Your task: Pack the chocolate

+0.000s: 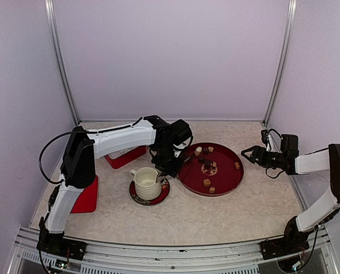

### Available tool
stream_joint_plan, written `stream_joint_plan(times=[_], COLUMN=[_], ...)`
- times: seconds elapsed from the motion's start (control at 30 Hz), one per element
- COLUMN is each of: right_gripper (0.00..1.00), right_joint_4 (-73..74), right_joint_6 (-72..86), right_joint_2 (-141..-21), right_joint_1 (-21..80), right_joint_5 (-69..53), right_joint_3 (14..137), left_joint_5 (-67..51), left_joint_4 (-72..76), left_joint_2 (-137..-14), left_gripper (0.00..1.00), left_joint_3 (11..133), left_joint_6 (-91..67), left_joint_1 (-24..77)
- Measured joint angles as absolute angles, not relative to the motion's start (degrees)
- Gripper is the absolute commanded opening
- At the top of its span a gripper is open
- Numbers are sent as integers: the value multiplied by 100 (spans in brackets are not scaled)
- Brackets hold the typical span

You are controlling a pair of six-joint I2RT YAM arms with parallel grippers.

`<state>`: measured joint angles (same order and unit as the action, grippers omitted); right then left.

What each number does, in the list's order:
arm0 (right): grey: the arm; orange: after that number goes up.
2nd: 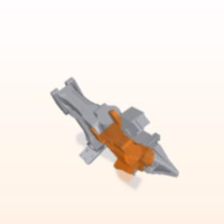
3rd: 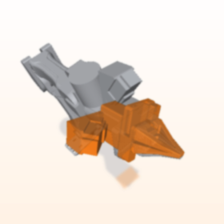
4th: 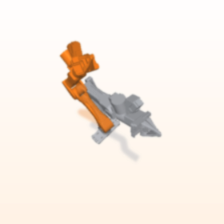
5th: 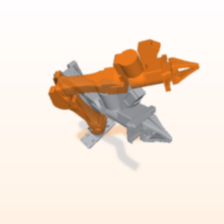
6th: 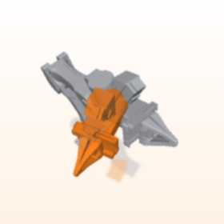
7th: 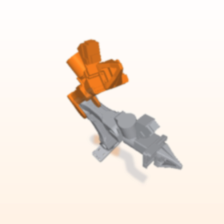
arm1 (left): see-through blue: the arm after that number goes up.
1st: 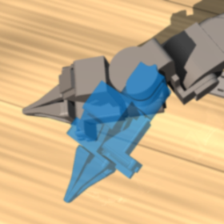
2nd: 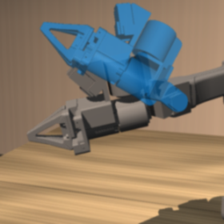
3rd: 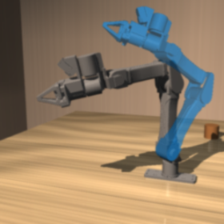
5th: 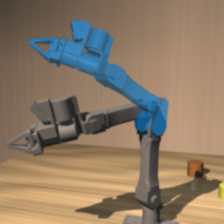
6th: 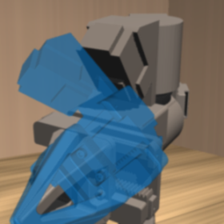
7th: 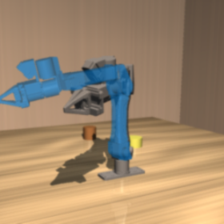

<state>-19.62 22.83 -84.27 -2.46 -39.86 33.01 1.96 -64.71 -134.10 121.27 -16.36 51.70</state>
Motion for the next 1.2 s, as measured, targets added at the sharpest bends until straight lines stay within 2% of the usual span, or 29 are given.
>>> stream_joint_plan(times=[0.33,0.7,1.03,1.2], right_gripper=[81,81,81,81], right_joint_4=[-1957,-1951,-1813,-1737], right_joint_6=[2281,2281,2252,2252], right_joint_2=[-8420,-8176,-8119,-8119], right_joint_1=[-281,-281,-281,-281], right_joint_5=[-3992,-4023,-4025,-4025], right_joint_3=[3301,3301,3304,3306], left_joint_5=[239,165,-73,-134], left_joint_4=[-6420,-6082,-5603,-5395], left_joint_2=[-13141,-11716,-10206,-9955], left_gripper=[29,29,29,28], left_joint_3=[12077,11179,9301,8794], left_joint_6=[-1599,-1557,-1553,-1476], left_joint_1=[4987,4659,3415,2670])
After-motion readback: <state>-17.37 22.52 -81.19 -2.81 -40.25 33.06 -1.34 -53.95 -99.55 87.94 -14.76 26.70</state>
